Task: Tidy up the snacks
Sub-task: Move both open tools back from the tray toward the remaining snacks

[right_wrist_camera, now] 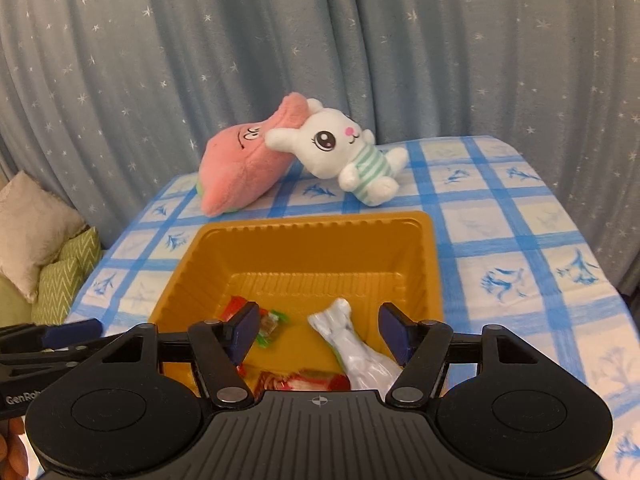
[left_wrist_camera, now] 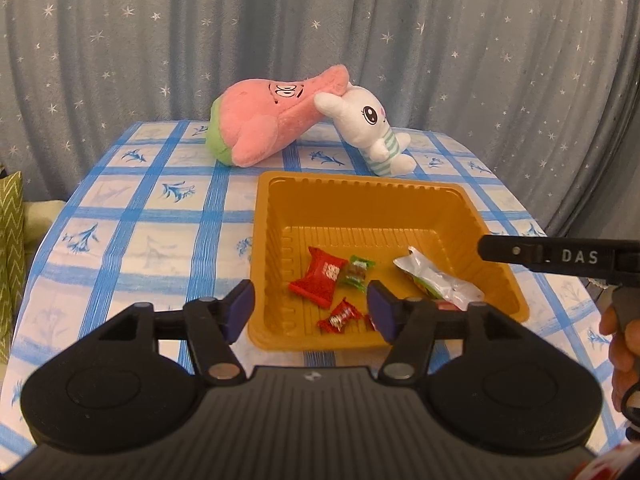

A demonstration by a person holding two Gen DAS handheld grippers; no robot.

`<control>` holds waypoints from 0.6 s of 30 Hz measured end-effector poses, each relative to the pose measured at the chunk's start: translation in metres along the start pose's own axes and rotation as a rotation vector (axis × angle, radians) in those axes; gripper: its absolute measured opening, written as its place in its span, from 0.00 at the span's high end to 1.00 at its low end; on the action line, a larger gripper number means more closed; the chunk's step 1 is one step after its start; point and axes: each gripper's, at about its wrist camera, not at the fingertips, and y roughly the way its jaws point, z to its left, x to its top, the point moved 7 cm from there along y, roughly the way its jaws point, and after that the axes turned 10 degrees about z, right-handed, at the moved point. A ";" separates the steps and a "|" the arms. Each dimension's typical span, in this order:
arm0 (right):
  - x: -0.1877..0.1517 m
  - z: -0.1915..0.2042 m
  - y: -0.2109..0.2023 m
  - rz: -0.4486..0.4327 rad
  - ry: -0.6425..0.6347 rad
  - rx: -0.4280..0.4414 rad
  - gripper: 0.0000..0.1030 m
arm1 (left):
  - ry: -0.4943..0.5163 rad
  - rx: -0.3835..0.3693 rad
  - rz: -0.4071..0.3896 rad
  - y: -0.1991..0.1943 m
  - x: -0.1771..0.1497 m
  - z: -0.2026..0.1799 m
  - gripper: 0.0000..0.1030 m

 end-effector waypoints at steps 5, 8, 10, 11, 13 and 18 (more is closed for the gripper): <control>-0.023 0.000 -0.027 0.014 0.008 -0.031 0.36 | -0.005 0.002 -0.011 -0.027 -0.018 -0.008 0.28; -0.040 0.004 -0.043 0.024 -0.001 -0.057 0.36 | -0.018 0.012 -0.031 -0.046 -0.031 -0.012 0.16; -0.051 0.007 -0.054 0.028 -0.004 -0.068 0.36 | -0.021 0.014 -0.035 -0.058 -0.041 -0.015 0.14; -0.058 0.008 -0.059 0.030 -0.006 -0.073 0.36 | -0.027 0.017 -0.035 -0.064 -0.045 -0.015 0.13; -0.070 0.012 -0.069 0.038 -0.014 -0.081 0.36 | -0.033 0.015 -0.036 -0.074 -0.055 -0.018 0.09; -0.099 0.021 -0.093 0.042 -0.021 -0.087 0.36 | -0.040 0.031 -0.037 -0.100 -0.083 -0.022 0.04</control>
